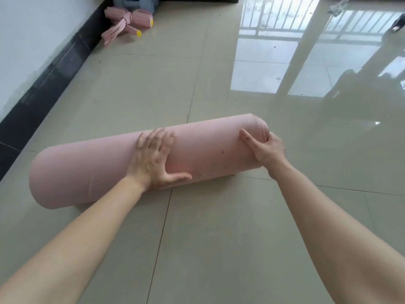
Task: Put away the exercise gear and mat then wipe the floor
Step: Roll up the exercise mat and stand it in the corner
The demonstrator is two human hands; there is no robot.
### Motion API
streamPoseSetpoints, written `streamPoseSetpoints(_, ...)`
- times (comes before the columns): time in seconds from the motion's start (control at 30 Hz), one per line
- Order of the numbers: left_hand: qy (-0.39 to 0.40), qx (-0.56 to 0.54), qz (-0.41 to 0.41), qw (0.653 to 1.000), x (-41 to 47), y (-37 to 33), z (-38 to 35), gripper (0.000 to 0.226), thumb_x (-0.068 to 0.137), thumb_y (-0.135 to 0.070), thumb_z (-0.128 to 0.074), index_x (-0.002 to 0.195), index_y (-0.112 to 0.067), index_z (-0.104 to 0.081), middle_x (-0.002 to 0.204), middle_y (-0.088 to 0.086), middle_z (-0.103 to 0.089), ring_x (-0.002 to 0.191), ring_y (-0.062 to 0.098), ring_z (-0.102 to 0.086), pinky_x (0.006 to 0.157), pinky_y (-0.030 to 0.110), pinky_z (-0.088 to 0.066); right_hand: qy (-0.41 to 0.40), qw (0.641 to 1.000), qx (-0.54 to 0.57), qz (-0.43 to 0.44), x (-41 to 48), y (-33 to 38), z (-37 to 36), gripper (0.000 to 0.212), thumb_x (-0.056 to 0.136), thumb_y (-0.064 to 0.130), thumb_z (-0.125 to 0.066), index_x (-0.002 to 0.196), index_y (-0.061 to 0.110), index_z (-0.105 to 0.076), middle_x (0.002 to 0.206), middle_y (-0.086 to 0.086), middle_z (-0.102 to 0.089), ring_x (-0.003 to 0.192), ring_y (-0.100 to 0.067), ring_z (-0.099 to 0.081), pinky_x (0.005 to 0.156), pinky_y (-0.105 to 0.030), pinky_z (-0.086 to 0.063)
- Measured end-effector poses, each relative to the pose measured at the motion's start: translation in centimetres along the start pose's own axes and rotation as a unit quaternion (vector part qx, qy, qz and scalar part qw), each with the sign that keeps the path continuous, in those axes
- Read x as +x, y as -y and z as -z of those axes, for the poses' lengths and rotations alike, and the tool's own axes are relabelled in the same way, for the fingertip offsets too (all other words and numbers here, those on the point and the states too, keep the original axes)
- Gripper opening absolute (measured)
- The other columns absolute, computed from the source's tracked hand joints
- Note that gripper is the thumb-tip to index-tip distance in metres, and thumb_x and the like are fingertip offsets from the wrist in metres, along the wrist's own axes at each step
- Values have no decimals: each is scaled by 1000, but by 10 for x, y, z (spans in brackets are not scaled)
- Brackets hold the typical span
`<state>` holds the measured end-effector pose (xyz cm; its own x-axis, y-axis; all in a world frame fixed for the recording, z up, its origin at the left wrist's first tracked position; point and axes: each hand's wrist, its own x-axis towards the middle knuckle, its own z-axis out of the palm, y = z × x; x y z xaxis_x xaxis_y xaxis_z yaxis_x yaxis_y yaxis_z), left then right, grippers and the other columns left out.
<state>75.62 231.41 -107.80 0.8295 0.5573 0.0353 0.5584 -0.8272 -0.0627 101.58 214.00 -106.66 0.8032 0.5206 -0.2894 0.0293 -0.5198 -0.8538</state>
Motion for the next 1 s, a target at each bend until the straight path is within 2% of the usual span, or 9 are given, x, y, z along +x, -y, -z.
streamPoseSetpoints(0.07, -37, -10, -19, 999, -9, 3, 12, 132, 54, -98, -40, 154, -15, -21, 156, 22, -26, 143, 38, -27, 116, 60, -19, -7, 998, -7, 64, 0, 43, 6, 46, 63, 71, -77, 92, 37, -69, 92, 17, -72, 97, -10, -68, 92, -38, -56)
streamPoseSetpoints(0.23, -198, -130, 104, 966, -1, -4, 71, 135, 50, -83, -69, 153, -12, -19, 154, 18, -31, 140, 35, -32, 115, 53, -24, -59, 966, -42, 248, -31, 179, 34, 57, 68, 65, -75, 111, 28, -68, 105, 17, -71, 100, -1, -65, 94, -27, -54)
streamPoseSetpoints(0.33, -265, -246, 189, 913, 11, -19, 127, 136, 48, -70, -81, 154, -21, -11, 153, 5, -29, 140, 24, -27, 118, 42, -22, -91, 917, -93, 378, -68, 274, 51, 65, 72, 68, -69, 119, 24, -64, 122, 13, -67, 113, -7, -61, 97, -22, -47)
streamPoseSetpoints(0.5, -314, -415, 259, 814, 19, -37, 193, 134, 47, -64, -87, 150, -35, -6, 148, -10, -21, 139, 18, -28, 113, 42, -34, -152, 787, -220, 555, -134, 391, 59, 67, 71, 83, -52, 105, 26, -62, 109, 20, -64, 103, -8, -60, 94, -36, -50)
streamPoseSetpoints(0.63, -293, -448, 142, 833, -1, -30, 168, 106, 72, -79, -55, 154, -29, -11, 147, -2, -28, 132, 17, -39, 108, 40, -40, -157, 721, -238, 632, -140, 385, 48, 64, 91, 76, -31, 112, 23, -60, 102, 14, -65, 92, -11, -62, 87, -37, -48)
streamPoseSetpoints(0.77, -279, -513, 210, 784, 5, -3, 160, 89, 84, -81, -20, 149, -22, -33, 144, 1, -44, 128, 16, -46, 109, 49, -39, -130, 726, -256, 625, -107, 358, 44, 64, 100, 63, -12, 87, 22, -59, 100, 10, -72, 99, -16, -66, 87, -39, -50)
streamPoseSetpoints(0.9, -338, -627, 199, 673, 49, 24, 262, 53, 83, -81, -24, 125, -58, -45, 135, -12, -52, 132, 13, -47, 113, 49, -35, -91, 711, -269, 644, -107, 361, 49, 64, 102, 62, -14, 88, 25, -64, 92, 9, -69, 96, -16, -65, 88, -40, -49)
streamPoseSetpoints(0.97, -323, -659, 116, 670, 70, 31, 325, 41, 86, -78, -31, 123, -67, -43, 143, -14, -48, 135, 11, -45, 115, 46, -34, -128, 681, -240, 680, -114, 353, 51, 46, 103, 53, -32, 108, 31, -72, 98, 7, -68, 104, -18, -63, 100, -46, -42)
streamPoseSetpoints(1.0, -298, -660, 72, 686, 78, 30, 348, 46, 89, -73, -36, 130, -55, -49, 145, -9, -49, 134, 12, -48, 114, 44, -36, -171, 663, -220, 695, -117, 347, 51, 40, 101, 50, -42, 118, 29, -71, 109, 3, -68, 113, -21, -61, 106, -50, -37)
